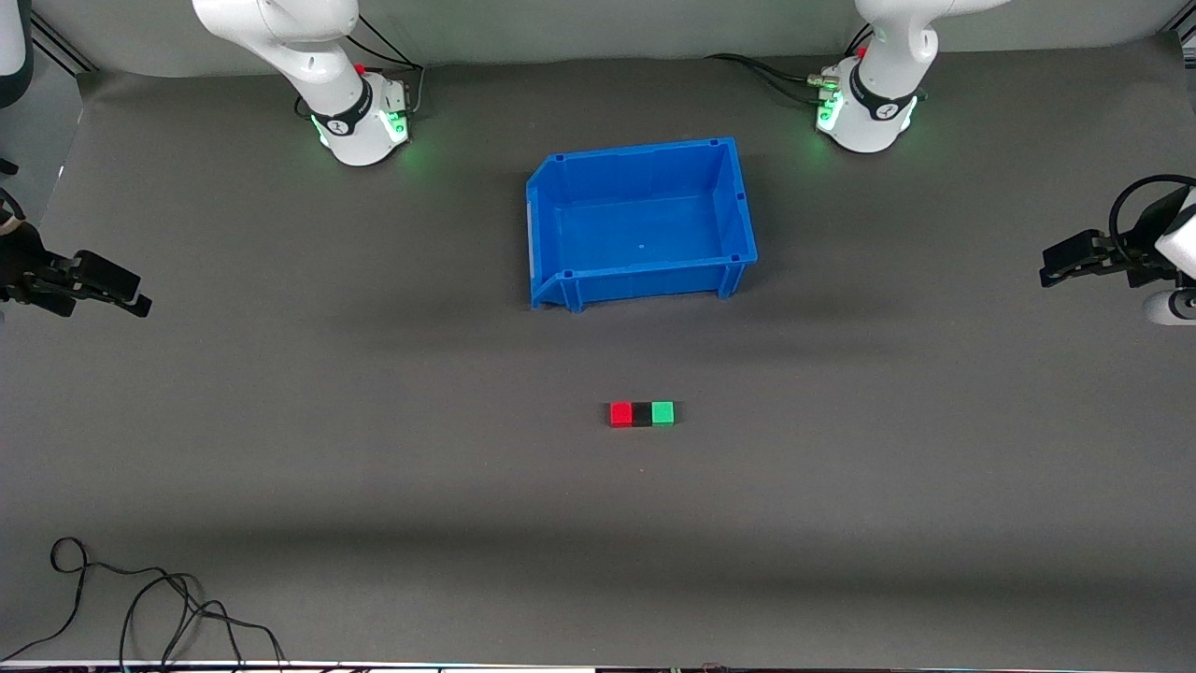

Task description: Attach green and red cubes to black cube

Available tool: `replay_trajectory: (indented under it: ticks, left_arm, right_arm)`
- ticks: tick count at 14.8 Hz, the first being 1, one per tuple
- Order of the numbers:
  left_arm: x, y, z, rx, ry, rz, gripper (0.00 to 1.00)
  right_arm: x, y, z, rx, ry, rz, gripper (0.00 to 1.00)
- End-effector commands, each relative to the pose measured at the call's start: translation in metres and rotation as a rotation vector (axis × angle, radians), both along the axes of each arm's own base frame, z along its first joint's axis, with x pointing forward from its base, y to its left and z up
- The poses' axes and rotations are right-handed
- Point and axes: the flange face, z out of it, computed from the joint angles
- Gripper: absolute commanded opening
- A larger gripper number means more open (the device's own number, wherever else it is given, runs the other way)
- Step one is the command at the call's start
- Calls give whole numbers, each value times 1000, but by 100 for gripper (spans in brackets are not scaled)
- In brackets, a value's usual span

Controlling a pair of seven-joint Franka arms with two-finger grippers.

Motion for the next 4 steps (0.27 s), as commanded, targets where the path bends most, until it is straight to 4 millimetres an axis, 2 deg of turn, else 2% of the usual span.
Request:
replay_trajectory:
  ticks: [1,4]
  left_arm:
    - [5,-3,0,-2,-22,-4,100]
    - [7,-3,-7,-6,-9,-6,100]
  right_arm:
    - [-6,0,7,-10,2,24,100]
    - [-5,2,5,-6,6,23,100]
